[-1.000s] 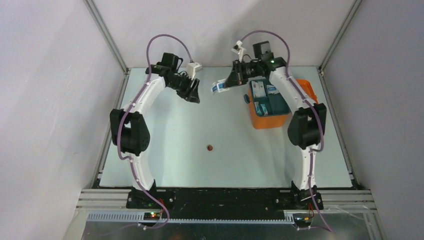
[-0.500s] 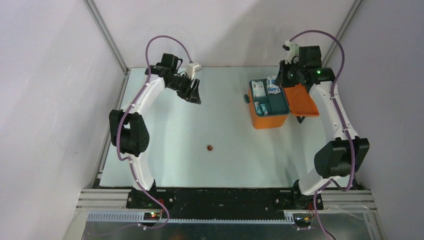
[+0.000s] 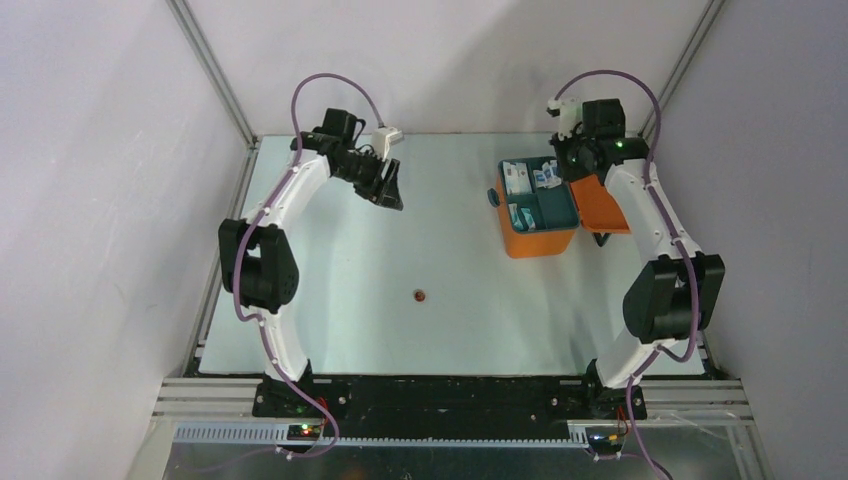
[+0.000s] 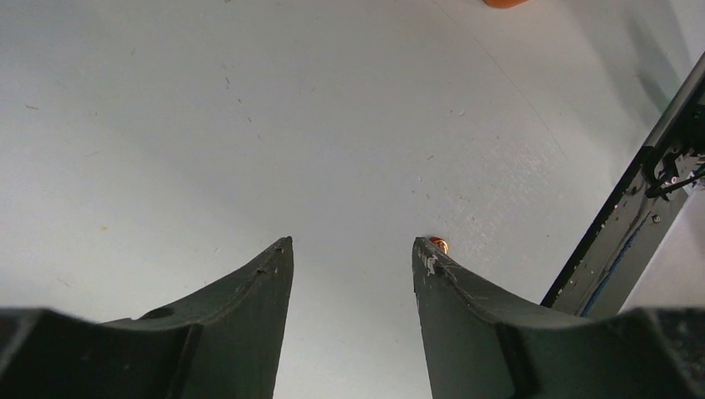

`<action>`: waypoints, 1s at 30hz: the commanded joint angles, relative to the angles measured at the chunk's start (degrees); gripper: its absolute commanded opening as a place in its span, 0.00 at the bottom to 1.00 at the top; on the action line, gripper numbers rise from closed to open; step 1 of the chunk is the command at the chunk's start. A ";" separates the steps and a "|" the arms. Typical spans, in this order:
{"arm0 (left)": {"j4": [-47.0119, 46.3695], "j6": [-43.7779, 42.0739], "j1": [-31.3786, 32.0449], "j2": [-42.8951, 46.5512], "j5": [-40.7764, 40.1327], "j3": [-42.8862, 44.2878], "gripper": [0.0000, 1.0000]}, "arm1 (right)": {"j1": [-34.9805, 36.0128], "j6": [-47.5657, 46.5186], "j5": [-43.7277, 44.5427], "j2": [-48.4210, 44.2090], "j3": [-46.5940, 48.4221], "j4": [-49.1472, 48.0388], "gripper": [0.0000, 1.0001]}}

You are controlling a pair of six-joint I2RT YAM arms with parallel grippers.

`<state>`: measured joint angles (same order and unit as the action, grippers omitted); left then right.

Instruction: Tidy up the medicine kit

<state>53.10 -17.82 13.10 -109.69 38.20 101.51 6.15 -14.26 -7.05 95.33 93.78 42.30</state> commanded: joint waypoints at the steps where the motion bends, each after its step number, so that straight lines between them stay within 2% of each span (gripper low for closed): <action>1: -0.70 0.78 -0.27 3.17 1.79 -1.67 0.60 | 0.53 -17.22 -2.91 0.78 1.14 -6.69 0.00; 6: -0.63 1.09 -0.22 3.61 1.60 -2.20 0.61 | 1.89 -30.88 -0.57 0.06 -4.39 -14.73 0.00; 10: -0.63 1.12 -0.15 3.33 1.60 -2.06 0.61 | 2.63 -35.63 1.19 0.06 -7.34 -18.37 0.00; 17: -0.63 1.05 -0.13 3.12 1.45 -2.00 0.62 | 4.39 -39.46 4.50 1.72 -8.76 -16.95 0.00; 24: -0.69 0.79 -0.14 2.88 1.57 -2.45 0.64 | 5.69 -37.86 9.75 1.19 -8.83 -10.62 0.01; 26: -0.80 1.04 -0.18 2.59 1.92 -2.39 0.65 | 5.67 -36.96 9.81 0.70 -8.87 -8.40 0.12; 27: -0.98 1.13 -0.18 2.41 2.03 -2.36 0.65 | 5.68 -36.45 9.66 0.24 -8.87 -6.67 0.23; 30: -1.68 1.78 -0.13 2.12 2.82 -2.18 0.65 | 5.71 -35.46 8.90 -1.01 -8.87 -3.27 0.37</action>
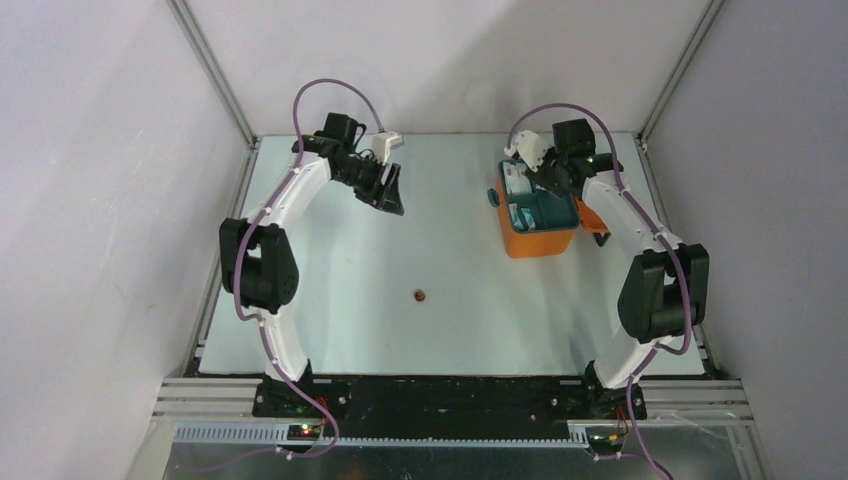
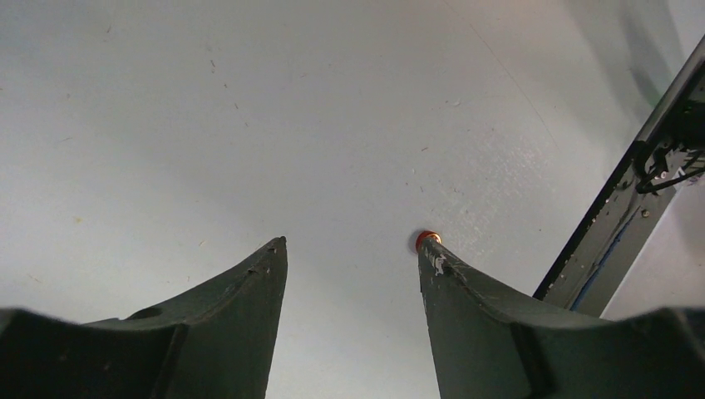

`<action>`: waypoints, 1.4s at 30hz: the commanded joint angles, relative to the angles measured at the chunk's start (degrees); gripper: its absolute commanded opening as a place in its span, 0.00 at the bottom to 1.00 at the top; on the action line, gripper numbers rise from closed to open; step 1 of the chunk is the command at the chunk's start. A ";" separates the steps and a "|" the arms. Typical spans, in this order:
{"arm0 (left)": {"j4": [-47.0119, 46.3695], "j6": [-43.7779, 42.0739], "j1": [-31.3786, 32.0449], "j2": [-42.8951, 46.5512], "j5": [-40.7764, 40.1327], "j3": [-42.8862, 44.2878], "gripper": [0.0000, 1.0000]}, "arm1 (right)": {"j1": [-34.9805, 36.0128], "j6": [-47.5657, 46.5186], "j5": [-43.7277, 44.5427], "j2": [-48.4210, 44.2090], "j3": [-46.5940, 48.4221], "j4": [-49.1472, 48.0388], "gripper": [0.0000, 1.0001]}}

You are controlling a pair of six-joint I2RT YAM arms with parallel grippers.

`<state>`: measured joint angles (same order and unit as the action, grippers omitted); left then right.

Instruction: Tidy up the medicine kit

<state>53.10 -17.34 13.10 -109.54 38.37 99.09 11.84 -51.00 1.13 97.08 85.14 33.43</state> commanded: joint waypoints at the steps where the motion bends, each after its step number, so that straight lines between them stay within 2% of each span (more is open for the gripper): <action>1: -1.73 1.37 -0.11 1.96 2.80 0.26 0.65 | 0.03 1.49 0.81 -3.67 -0.24 7.22 0.41; 6: -2.01 1.48 -0.15 2.24 2.87 -0.65 0.65 | -0.01 3.85 -2.20 -8.15 1.51 15.36 0.45; 12: -2.04 1.92 -0.13 2.18 3.02 -1.34 0.66 | 0.34 12.19 -12.80 -7.71 9.36 20.94 0.60; 16: -2.10 2.93 -0.17 2.33 2.89 -1.63 0.66 | 2.03 15.31 -25.00 -3.20 14.21 23.59 0.59; 20: -2.12 4.77 -0.24 3.39 -0.04 -2.61 0.65 | 5.91 14.97 -33.41 2.64 17.98 24.71 0.55; 22: -2.17 6.54 -0.75 4.08 -1.74 -3.31 0.66 | 9.12 11.64 -35.46 5.96 21.28 27.05 0.54; 25: -2.38 9.46 -1.68 5.34 -5.23 -4.42 0.65 | 16.24 3.80 -34.10 9.95 23.38 28.50 0.52; 31: -4.48 16.10 -3.52 9.23 -10.16 -5.95 0.66 | 19.90 -3.26 -39.73 15.60 21.41 26.80 0.51; 37: -8.91 23.51 -4.12 14.25 -8.12 -10.25 0.67 | 25.29 -14.40 -34.28 17.39 14.32 24.35 0.51; 42: -13.28 27.69 -4.49 17.43 -6.38 -15.05 0.67 | 30.03 -24.72 -31.38 12.72 1.91 15.80 0.53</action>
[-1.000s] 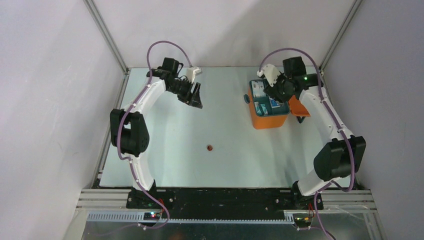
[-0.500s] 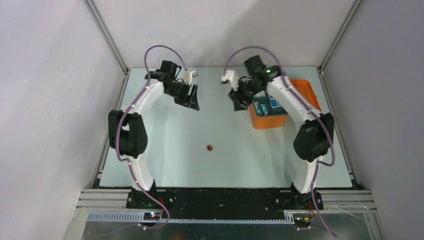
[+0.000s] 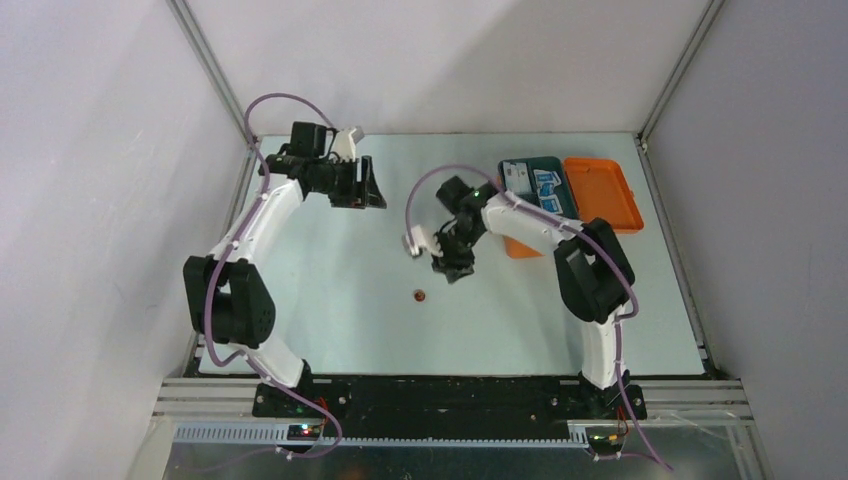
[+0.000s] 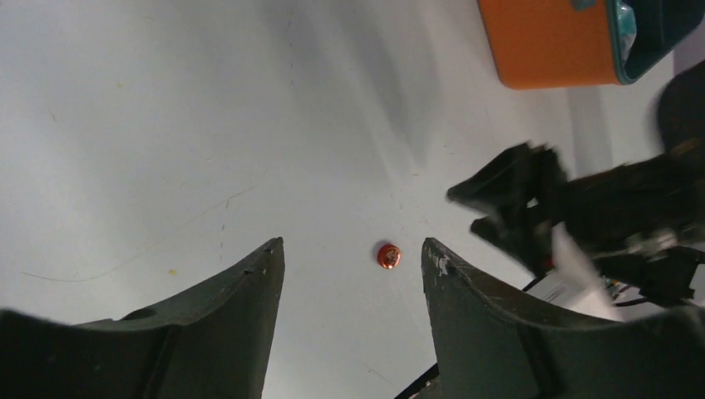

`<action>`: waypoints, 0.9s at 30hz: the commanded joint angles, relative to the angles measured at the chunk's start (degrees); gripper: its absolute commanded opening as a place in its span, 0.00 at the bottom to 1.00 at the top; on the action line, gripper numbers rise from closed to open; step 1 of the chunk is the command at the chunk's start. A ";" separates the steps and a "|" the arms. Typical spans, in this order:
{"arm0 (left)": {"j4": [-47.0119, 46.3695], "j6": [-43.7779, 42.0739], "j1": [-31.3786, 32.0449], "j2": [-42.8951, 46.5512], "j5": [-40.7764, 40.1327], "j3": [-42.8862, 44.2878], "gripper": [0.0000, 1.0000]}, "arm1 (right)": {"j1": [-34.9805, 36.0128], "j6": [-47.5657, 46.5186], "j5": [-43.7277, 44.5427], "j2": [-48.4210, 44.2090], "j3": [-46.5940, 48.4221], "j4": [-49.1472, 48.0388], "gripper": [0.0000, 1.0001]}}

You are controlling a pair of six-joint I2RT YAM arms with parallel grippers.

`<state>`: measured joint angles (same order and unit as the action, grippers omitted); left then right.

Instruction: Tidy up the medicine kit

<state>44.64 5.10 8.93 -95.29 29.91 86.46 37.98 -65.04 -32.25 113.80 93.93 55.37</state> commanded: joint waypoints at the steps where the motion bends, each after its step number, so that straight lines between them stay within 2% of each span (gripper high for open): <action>1: -5.17 5.25 -0.32 3.40 2.08 -2.96 0.67 | 4.27 -11.19 1.97 -4.23 -8.20 -6.81 0.54; 10: -6.49 3.79 -0.98 7.27 0.72 -6.81 0.67 | 6.32 -11.33 2.53 3.33 -2.98 -5.93 0.54; 18: -7.26 4.95 -1.73 8.00 1.67 -8.29 0.67 | 8.00 -10.20 0.88 6.12 -1.12 -7.71 0.57; 27: -7.60 6.36 -4.22 9.68 2.81 -9.21 0.67 | 9.79 -3.00 -1.98 7.41 -2.74 -12.74 0.56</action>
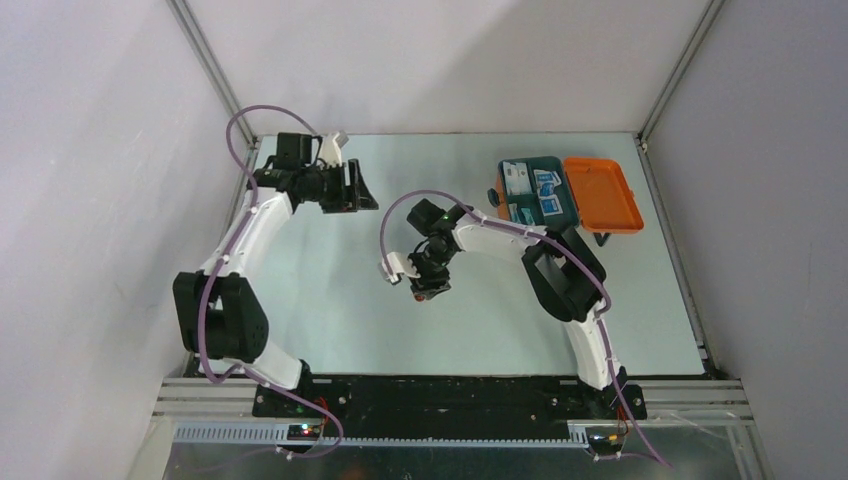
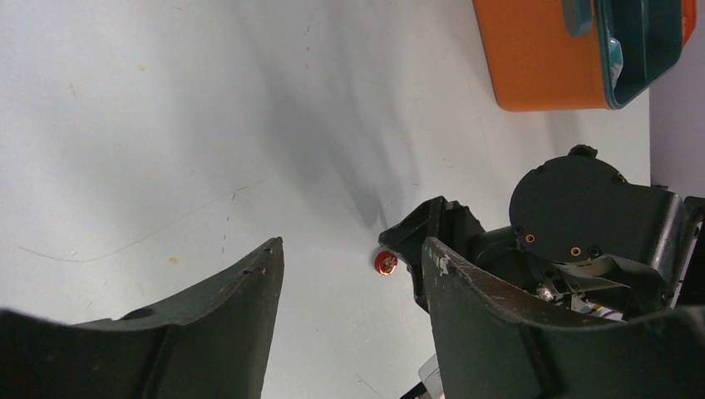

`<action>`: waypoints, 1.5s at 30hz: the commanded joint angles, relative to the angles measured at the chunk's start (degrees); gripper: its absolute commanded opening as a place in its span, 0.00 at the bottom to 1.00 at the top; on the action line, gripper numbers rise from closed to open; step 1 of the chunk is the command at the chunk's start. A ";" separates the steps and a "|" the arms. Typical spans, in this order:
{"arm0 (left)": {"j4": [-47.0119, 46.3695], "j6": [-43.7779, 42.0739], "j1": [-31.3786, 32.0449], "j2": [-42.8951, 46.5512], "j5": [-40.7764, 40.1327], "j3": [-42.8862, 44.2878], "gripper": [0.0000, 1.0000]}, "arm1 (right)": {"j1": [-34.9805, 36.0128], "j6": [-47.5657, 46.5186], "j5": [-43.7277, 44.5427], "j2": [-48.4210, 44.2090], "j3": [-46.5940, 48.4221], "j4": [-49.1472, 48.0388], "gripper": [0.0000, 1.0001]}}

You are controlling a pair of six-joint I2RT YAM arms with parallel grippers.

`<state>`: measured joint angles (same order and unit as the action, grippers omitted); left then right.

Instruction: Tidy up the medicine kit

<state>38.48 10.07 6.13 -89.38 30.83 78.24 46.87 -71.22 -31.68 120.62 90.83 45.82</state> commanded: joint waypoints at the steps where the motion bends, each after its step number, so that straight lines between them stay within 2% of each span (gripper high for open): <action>1: -1.41 1.68 -1.67 4.08 1.97 -1.49 0.67 | 1.05 3.37 -2.45 0.59 -0.11 -3.37 0.55; 7: -2.10 1.98 -2.92 6.34 1.56 -3.55 0.67 | 2.07 9.21 -0.94 1.59 -0.34 -6.75 0.51; 19: -3.46 2.53 -3.69 7.76 2.01 -5.59 0.67 | 3.28 6.01 1.80 1.47 -3.00 -6.83 0.46; 23: -3.88 2.91 -3.76 7.41 2.31 -5.87 0.67 | 3.25 6.03 2.43 1.27 -3.19 -7.62 0.39; 27: -4.00 3.31 -3.97 6.54 2.83 -5.39 0.67 | 2.85 7.50 2.87 0.24 -2.51 -7.80 0.27; 29: -4.00 3.46 -4.14 5.73 2.76 -4.78 0.67 | 2.33 7.96 3.81 -0.37 -1.05 -6.14 0.24; 37: -3.94 4.13 -4.19 1.78 3.02 -2.76 0.66 | -2.08 14.94 5.67 -7.93 5.99 -0.94 0.24; 45: -2.25 0.74 -4.00 0.38 0.23 0.50 0.65 | -11.36 28.44 5.43 -20.02 2.18 -1.98 0.24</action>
<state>36.29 13.17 2.44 -89.19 32.25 74.46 40.01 -51.35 -25.87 108.68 93.82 44.01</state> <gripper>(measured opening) 0.649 0.314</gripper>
